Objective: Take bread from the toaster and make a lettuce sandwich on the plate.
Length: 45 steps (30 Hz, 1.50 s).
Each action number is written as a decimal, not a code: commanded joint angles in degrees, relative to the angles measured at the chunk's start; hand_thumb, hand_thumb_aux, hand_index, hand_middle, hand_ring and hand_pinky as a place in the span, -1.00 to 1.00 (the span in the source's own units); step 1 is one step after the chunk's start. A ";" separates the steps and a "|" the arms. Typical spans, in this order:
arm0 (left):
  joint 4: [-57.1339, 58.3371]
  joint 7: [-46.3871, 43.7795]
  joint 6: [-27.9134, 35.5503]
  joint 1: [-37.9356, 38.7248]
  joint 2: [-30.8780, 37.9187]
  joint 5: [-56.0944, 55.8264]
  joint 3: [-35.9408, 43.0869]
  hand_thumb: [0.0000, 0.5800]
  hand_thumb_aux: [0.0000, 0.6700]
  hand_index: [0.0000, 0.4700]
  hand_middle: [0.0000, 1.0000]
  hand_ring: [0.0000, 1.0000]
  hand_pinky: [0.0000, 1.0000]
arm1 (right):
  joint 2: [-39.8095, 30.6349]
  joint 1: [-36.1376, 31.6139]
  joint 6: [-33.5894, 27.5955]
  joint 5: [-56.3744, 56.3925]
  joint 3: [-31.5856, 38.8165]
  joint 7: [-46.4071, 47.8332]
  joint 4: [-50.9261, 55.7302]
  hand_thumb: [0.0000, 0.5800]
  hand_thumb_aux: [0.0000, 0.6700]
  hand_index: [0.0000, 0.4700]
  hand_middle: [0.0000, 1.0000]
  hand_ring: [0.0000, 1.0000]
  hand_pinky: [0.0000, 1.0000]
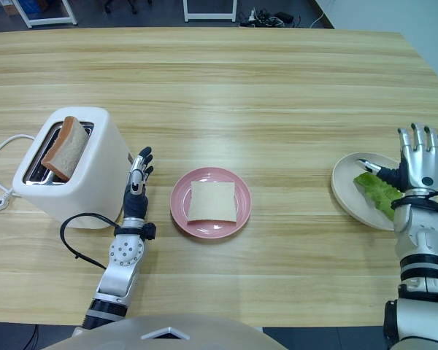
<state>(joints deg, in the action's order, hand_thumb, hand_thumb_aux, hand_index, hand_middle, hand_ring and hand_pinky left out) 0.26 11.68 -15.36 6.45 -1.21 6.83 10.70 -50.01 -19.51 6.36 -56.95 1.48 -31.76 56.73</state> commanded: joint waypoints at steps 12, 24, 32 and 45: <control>0.70 -0.13 -0.29 1.32 -0.71 3.37 -0.45 -1.00 -1.00 -1.00 -1.00 -1.00 -1.00 | -1.25 -4.22 1.75 6.71 12.49 2.70 16.10 1.00 1.00 1.00 -1.00 -1.00 -1.00; 0.98 0.02 -0.39 1.89 -0.99 4.53 -0.49 -1.00 -1.00 -1.00 -1.00 -1.00 -1.00 | -2.45 -3.76 2.70 11.06 14.72 0.57 9.94 1.00 1.00 1.00 -1.00 -1.00 -1.00; 2.46 0.27 -0.81 1.28 -1.15 4.71 -0.61 -1.00 -1.00 -1.00 -1.00 -1.00 -1.00 | -2.10 6.76 -5.07 14.18 3.88 0.18 -35.01 1.00 1.00 1.00 -1.00 -1.00 -1.00; 6.54 0.16 -1.66 -1.64 -1.44 4.89 -0.25 -1.00 -1.00 -1.00 -1.00 -1.00 -1.00 | 26.51 -7.32 -4.85 5.46 23.89 8.08 -38.62 1.00 1.00 1.00 -1.00 -1.00 -1.00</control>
<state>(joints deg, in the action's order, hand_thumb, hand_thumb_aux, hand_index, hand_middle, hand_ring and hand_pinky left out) 5.61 11.86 -17.05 5.44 -2.24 11.11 10.51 -25.61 -24.49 0.73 -50.62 23.59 -23.55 13.37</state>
